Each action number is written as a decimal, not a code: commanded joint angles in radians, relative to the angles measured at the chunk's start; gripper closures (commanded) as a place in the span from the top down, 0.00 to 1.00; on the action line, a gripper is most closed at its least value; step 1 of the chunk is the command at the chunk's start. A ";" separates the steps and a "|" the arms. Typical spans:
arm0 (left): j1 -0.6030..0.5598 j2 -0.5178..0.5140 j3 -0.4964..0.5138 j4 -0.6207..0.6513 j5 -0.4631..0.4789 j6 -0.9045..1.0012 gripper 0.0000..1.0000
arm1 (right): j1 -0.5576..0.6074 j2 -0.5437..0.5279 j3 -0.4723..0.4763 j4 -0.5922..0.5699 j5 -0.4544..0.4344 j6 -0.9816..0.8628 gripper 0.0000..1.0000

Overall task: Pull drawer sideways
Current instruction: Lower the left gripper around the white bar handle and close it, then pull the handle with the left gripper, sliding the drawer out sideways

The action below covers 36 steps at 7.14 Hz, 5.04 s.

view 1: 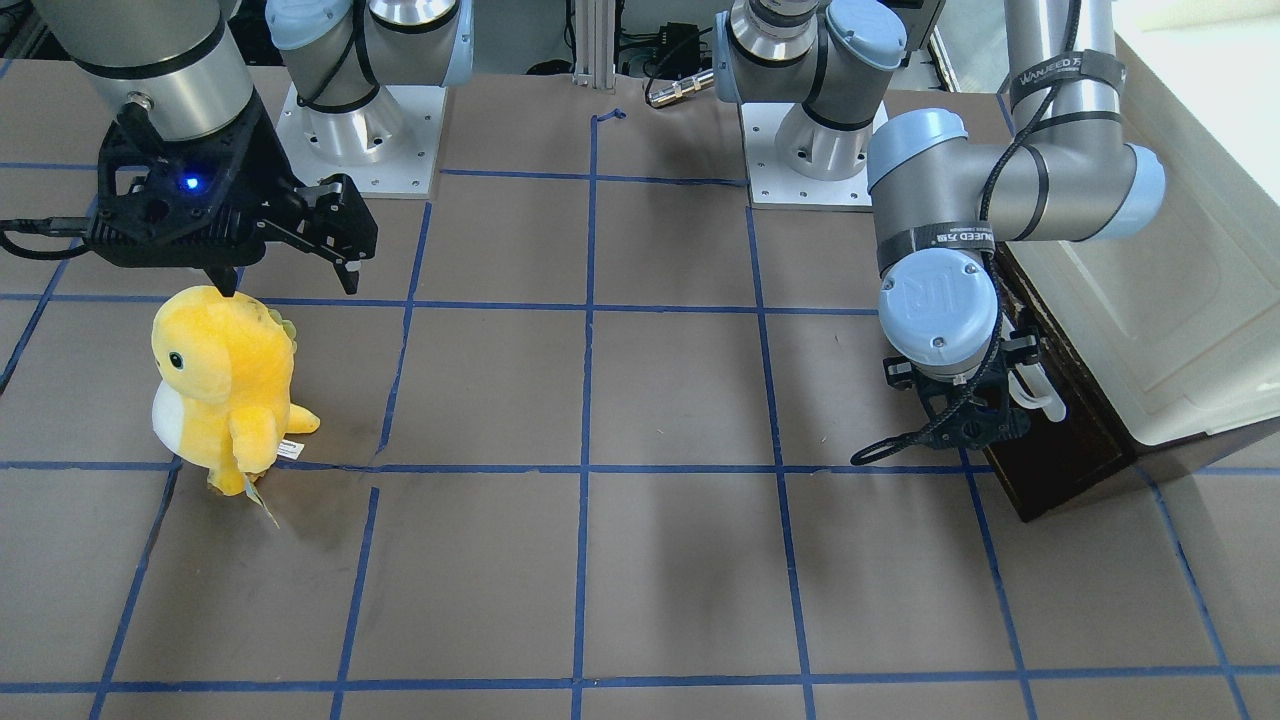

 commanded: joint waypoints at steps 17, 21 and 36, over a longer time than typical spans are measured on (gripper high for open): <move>0.028 -0.010 -0.054 -0.012 0.055 -0.137 0.52 | 0.000 0.000 0.000 0.000 -0.001 0.000 1.00; 0.029 0.001 -0.047 -0.012 0.078 -0.133 0.31 | 0.000 0.000 0.000 0.000 0.001 0.000 1.00; -0.029 -0.011 -0.036 -0.023 0.087 -0.265 0.00 | 0.000 0.000 0.000 0.000 0.001 0.000 1.00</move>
